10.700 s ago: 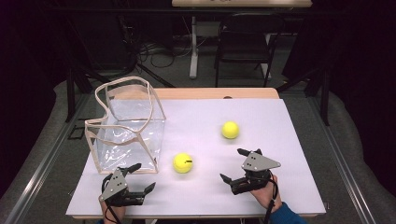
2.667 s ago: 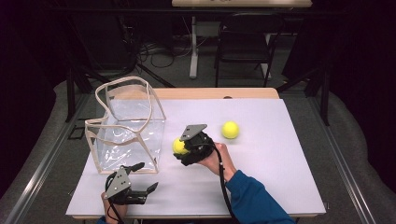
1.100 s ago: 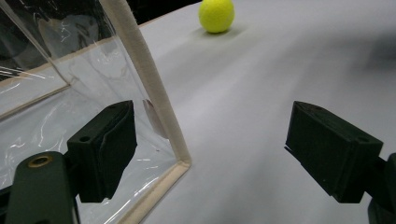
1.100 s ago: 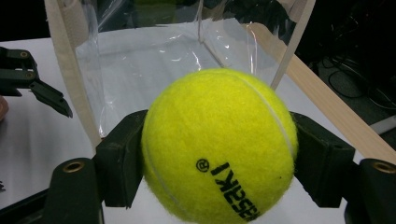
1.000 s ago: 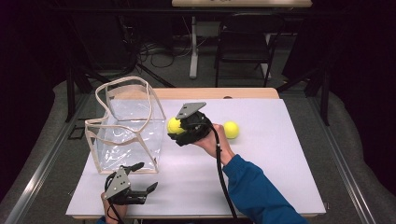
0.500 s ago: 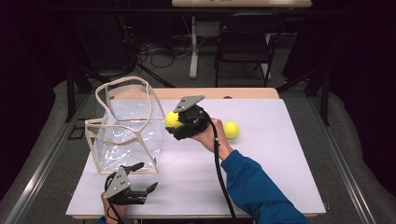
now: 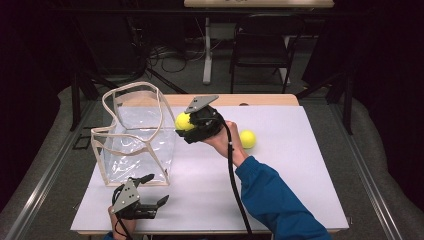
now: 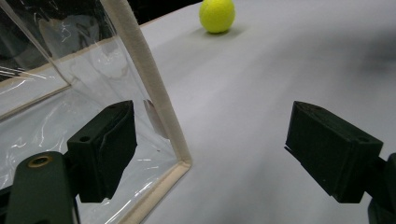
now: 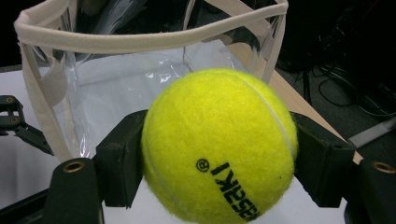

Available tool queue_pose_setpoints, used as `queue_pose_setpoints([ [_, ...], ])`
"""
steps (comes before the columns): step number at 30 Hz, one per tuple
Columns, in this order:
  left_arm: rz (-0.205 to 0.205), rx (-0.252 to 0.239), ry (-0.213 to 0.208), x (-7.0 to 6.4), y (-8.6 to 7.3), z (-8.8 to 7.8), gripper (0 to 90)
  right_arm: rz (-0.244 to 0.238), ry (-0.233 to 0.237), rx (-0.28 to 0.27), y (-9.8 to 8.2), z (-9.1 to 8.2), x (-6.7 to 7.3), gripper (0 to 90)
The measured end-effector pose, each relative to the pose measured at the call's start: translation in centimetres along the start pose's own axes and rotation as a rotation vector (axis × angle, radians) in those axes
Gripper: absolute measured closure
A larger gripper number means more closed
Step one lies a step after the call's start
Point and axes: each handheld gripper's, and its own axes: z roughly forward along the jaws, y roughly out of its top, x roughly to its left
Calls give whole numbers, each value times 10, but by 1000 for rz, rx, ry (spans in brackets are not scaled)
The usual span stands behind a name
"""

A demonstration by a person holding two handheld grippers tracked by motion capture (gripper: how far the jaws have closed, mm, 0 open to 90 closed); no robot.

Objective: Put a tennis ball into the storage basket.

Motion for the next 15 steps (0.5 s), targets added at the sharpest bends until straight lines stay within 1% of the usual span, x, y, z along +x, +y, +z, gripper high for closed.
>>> queue_pose_setpoints([
  [4,-1,-6,3,0,0,1,158,-6,0,-1,4,0,-1,263],
  [5,0,3,-5,0,0,0,159,-10,-1,-3,6,0,-1,263],
  [9,0,3,0,0,0,0,158,-16,-6,-3,9,0,-1,263],
  [15,0,3,0,0,0,0,159,-11,-8,-12,16,-2,-5,264],
])
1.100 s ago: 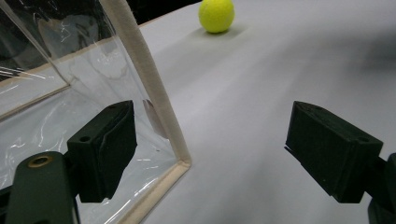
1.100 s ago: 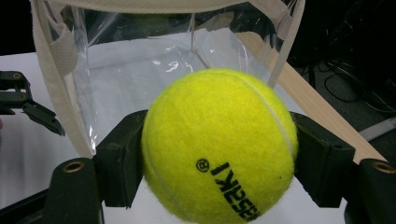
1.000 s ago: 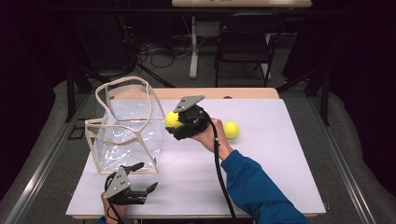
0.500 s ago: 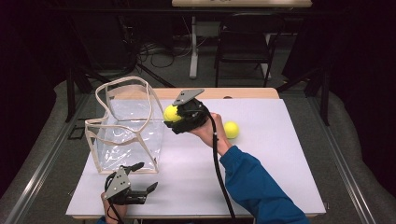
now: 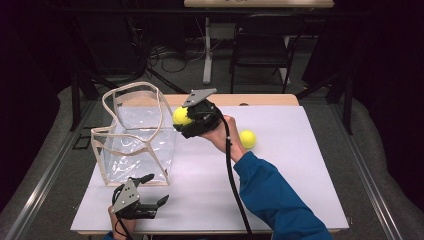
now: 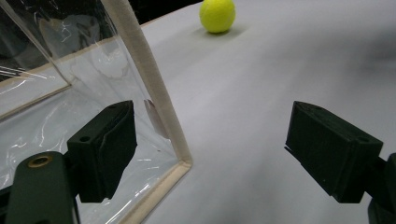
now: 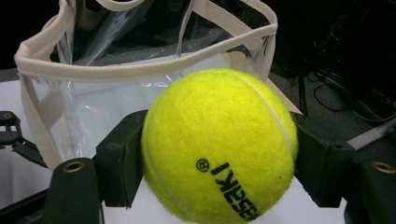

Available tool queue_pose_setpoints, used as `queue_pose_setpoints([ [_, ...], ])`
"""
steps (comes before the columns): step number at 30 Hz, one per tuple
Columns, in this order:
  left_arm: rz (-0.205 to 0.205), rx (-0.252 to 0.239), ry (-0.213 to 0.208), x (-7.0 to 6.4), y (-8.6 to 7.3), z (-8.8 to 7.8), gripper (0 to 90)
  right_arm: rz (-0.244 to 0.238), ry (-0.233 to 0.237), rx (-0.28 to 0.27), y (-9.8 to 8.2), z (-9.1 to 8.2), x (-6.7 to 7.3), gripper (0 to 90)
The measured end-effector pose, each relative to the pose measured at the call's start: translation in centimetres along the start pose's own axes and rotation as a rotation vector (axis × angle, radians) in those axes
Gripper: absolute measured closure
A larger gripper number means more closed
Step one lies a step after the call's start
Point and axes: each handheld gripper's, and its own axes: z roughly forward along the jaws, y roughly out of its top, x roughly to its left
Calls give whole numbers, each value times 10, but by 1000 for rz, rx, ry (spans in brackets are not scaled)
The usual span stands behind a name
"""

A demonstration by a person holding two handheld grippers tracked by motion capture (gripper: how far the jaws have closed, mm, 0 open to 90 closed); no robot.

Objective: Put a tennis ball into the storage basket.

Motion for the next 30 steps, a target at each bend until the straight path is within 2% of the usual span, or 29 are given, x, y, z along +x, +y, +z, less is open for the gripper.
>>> queue_pose_setpoints([
  [18,1,0,-2,0,0,0,158,5,-7,-24,18,1,-4,263],
  [30,-2,-1,0,0,0,-1,159,9,-10,-27,21,2,-6,263],
])
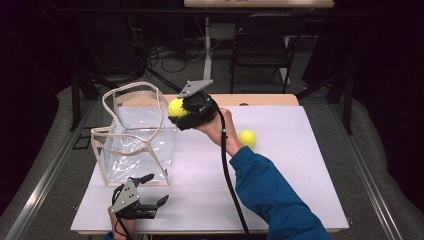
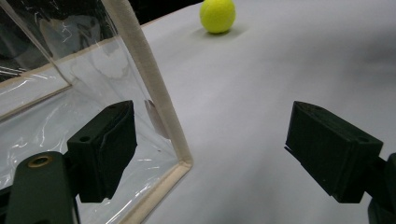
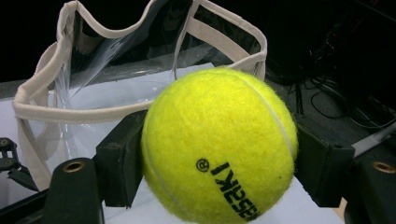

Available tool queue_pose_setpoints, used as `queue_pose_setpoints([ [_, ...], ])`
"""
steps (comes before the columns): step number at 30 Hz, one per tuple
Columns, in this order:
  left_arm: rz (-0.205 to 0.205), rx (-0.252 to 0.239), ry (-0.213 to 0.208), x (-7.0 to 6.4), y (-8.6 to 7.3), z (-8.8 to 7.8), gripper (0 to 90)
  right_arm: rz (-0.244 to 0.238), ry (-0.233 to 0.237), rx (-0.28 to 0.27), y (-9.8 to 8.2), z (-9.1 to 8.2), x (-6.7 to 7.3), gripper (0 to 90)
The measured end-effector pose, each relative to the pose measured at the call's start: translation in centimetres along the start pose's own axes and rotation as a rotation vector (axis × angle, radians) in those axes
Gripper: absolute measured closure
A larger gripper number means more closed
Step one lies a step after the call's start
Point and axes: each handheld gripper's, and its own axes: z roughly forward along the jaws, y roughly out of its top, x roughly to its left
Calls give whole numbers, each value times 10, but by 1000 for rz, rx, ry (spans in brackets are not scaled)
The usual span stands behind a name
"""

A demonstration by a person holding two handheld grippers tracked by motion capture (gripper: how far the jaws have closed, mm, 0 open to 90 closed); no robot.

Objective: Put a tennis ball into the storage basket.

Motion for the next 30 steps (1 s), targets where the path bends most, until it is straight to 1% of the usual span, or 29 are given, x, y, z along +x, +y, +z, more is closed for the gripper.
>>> queue_pose_setpoints([
  [1,0,0,0,0,0,0,159,0,0,0,0,0,0,263],
  [2,0,0,0,0,0,0,159,10,-1,-7,4,1,-3,263],
  [3,3,1,-2,0,0,0,159,9,-3,-10,6,2,-4,264],
  [7,1,0,0,0,0,0,159,3,-6,-12,9,2,-4,263],
  [23,1,-3,1,0,0,0,159,12,-18,-29,17,6,-5,263],
  [30,2,1,-3,0,0,0,159,17,-16,-37,21,8,-5,264],
])
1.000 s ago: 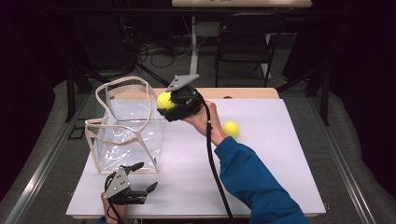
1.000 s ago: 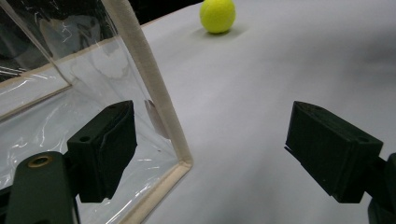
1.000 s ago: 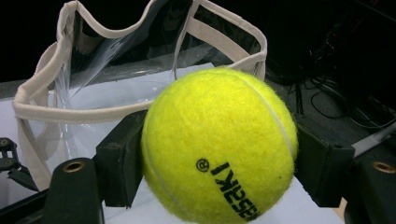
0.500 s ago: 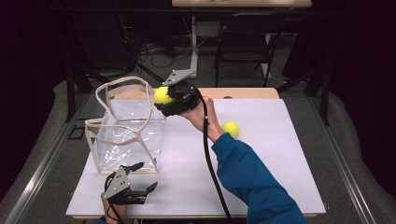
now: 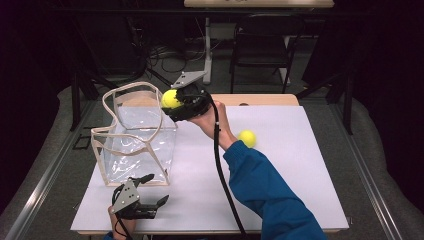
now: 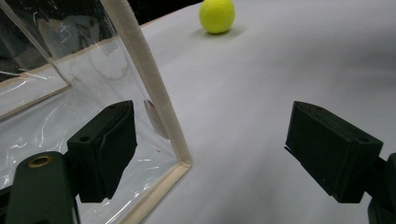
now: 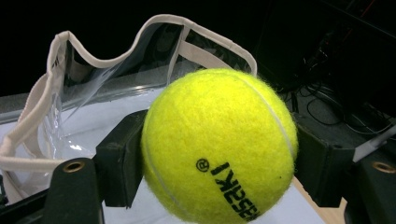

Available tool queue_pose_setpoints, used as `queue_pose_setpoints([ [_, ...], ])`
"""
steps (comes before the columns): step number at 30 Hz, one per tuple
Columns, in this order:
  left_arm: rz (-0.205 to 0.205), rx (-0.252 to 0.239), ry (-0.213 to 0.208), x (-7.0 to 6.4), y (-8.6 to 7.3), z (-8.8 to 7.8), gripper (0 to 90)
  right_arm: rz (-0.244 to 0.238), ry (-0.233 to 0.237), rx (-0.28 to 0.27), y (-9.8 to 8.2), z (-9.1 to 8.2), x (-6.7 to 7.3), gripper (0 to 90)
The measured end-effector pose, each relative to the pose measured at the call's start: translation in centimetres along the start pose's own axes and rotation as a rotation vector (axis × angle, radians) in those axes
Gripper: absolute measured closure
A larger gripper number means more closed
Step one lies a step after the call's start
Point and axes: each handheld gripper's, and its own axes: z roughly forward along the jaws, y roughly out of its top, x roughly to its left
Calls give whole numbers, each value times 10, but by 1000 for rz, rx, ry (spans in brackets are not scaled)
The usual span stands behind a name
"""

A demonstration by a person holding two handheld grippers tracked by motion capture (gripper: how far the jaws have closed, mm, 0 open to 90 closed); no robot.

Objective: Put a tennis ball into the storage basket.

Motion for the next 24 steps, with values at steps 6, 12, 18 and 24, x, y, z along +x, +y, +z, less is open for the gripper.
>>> queue_pose_setpoints([
  [6,-3,-2,3,0,0,0,159,-3,2,-8,4,3,2,263],
  [12,-2,-4,4,0,0,0,159,-8,1,-9,7,6,5,263],
  [18,-3,-4,3,0,0,0,159,-8,-3,-21,11,6,5,263],
  [24,-1,-1,2,0,0,0,159,-1,-1,-34,16,9,8,263],
])
